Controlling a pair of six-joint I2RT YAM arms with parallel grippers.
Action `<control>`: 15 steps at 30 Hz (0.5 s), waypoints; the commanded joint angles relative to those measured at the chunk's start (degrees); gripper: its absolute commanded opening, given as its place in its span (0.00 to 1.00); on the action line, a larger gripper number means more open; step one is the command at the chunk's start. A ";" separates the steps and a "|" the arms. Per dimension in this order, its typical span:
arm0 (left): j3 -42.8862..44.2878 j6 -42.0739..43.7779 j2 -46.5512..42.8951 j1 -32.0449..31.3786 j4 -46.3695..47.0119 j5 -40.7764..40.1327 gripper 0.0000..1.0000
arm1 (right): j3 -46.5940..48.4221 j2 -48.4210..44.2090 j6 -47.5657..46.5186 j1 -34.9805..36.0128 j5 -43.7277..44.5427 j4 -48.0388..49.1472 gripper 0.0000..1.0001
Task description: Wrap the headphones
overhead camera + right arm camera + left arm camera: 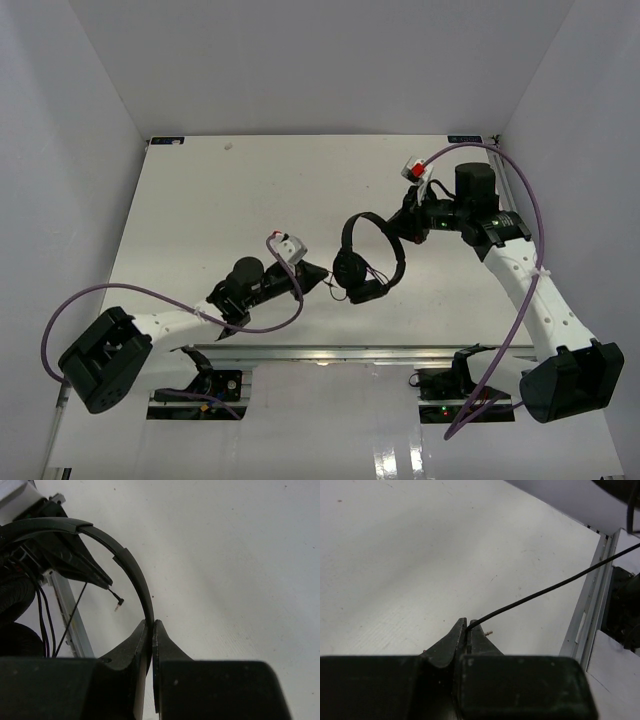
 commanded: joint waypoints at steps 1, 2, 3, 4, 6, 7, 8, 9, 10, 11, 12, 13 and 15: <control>7.07 2.54 -1.90 2.04 -23.42 4.50 0.00 | -0.08 -1.12 -10.28 1.42 4.20 -5.05 0.08; 8.58 2.40 -1.67 2.08 -27.00 4.83 0.00 | -0.51 -1.16 -11.09 1.51 5.57 -4.77 0.08; 9.38 2.24 -1.46 2.09 -29.57 5.00 0.00 | -0.95 -1.14 -12.09 1.79 6.83 -4.55 0.08; 10.00 2.07 -1.25 2.09 -31.87 5.12 0.00 | -1.40 -1.10 -13.16 2.11 8.06 -4.34 0.08; 11.92 1.46 -0.96 2.26 -35.18 5.81 0.00 | -2.26 -1.09 -15.78 3.23 10.50 -3.87 0.08; 12.88 1.09 -0.73 2.40 -36.87 6.18 0.00 | -2.85 -1.09 -16.47 3.60 12.14 -3.32 0.08; 13.81 0.81 -0.50 2.52 -38.05 6.79 0.00 | -3.54 -1.09 -17.04 4.21 13.64 -2.57 0.08; 14.69 0.60 -0.27 2.62 -39.06 7.52 0.00 | -4.27 -1.06 -17.53 4.89 15.04 -1.72 0.08; 15.41 0.48 -0.05 2.66 -40.79 8.28 0.00 | -4.91 -0.80 -17.79 5.16 16.29 -0.86 0.08; 16.13 0.37 0.18 2.70 -42.52 9.03 0.00 | -5.55 -0.53 -18.06 5.43 17.54 0.01 0.08; 17.59 0.28 0.85 2.90 -43.47 10.38 0.00 | -6.07 -0.23 -18.12 5.86 18.75 0.77 0.08; 19.16 0.13 1.68 3.01 -44.49 11.69 0.00 | -6.68 0.20 -18.08 6.30 19.39 1.70 0.08; 21.36 -0.09 3.19 3.32 -47.08 13.65 0.00 | -7.96 1.43 -18.03 7.31 20.69 3.86 0.08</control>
